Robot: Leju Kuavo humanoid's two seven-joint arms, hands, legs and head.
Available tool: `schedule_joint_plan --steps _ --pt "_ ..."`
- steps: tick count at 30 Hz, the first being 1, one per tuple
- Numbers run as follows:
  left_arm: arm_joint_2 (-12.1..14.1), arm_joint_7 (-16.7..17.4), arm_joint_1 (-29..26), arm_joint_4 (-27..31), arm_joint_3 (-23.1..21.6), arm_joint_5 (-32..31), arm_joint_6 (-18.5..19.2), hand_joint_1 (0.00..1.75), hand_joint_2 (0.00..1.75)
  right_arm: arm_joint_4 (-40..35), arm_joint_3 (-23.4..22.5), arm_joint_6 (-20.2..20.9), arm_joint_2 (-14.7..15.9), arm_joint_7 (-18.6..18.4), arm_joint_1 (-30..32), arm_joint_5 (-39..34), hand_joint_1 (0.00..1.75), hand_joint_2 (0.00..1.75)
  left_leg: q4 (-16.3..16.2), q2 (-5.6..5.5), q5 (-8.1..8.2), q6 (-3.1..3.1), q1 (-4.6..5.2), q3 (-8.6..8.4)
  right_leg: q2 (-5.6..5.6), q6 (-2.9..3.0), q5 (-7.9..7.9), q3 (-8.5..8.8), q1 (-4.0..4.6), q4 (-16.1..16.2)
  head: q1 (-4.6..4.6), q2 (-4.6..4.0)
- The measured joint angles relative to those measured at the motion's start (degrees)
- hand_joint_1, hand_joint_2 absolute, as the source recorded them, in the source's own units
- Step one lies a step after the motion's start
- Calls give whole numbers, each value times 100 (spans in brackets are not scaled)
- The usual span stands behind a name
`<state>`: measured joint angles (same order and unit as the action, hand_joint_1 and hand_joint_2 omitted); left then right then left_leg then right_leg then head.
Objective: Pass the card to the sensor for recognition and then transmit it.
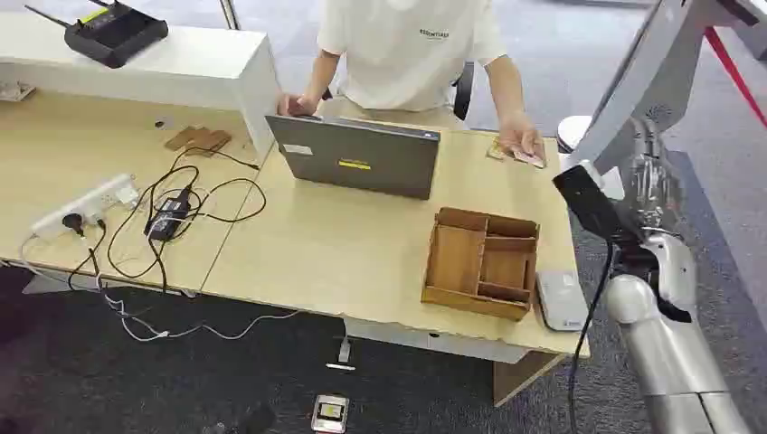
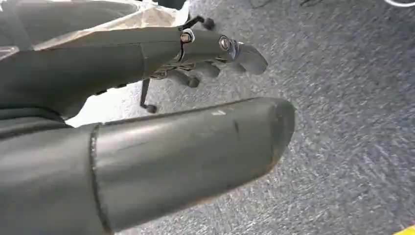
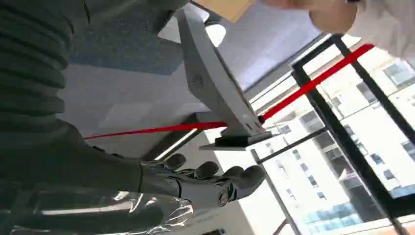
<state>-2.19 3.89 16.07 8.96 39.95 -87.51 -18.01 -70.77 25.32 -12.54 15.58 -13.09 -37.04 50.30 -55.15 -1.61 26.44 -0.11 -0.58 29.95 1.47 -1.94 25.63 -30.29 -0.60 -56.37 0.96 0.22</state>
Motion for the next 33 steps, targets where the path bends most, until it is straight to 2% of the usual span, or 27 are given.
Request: schedule_joint_plan --steps 6,12,25,26,27,28,29,30,33 --pt "-13 20 33 85 -231 63 26 0 0 799 774 452 -126 -20 -545 238 0 175 0 1 0 0 0 9 0 0 1 -11 0 0 0 0" --pt "-22 63 17 151 -478 255 22 0 0 1743 1452 546 -279 4 -948 253 0 175 -1 1 0 0 0 18 0 0 0 -21 0 0 2 -2" --pt "4 70 -122 243 -887 818 -42 0 0 2583 1916 329 -450 -13 -1210 59 0 175 -3 2 0 0 0 26 0 0 0 -32 0 1 0 0" --pt "4 83 -128 247 -920 844 -44 0 0 2609 1929 297 -450 -33 -1226 41 5 175 -3 2 0 0 0 26 0 0 0 -32 0 1 2 0" --pt "7 94 -135 258 -957 889 -44 0 0 2638 1942 281 -450 -44 -1244 30 33 175 -3 3 0 0 0 26 0 0 0 -32 0 1 0 0" --pt "7 103 -142 262 -997 920 -46 0 0 2655 1953 271 -450 -55 -1257 26 120 175 -3 3 0 0 0 26 1 0 0 -32 0 1 2 0" --pt "7 116 -152 275 -1034 946 -44 0 0 2677 1964 264 -450 -57 -1262 24 168 175 -3 4 0 0 0 26 1 0 0 -32 0 2 0 0" --pt "7 129 -163 284 -1073 994 -46 0 0 2696 1975 246 -448 -63 -1263 19 175 175 -3 4 0 0 0 25 1 0 0 -32 0 2 2 0" --pt "9 155 -192 306 -1176 1115 -46 0 0 2730 2015 131 -448 -103 -1263 -11 175 175 -4 4 0 0 0 25 1 0 0 -32 -1 2 2 0"
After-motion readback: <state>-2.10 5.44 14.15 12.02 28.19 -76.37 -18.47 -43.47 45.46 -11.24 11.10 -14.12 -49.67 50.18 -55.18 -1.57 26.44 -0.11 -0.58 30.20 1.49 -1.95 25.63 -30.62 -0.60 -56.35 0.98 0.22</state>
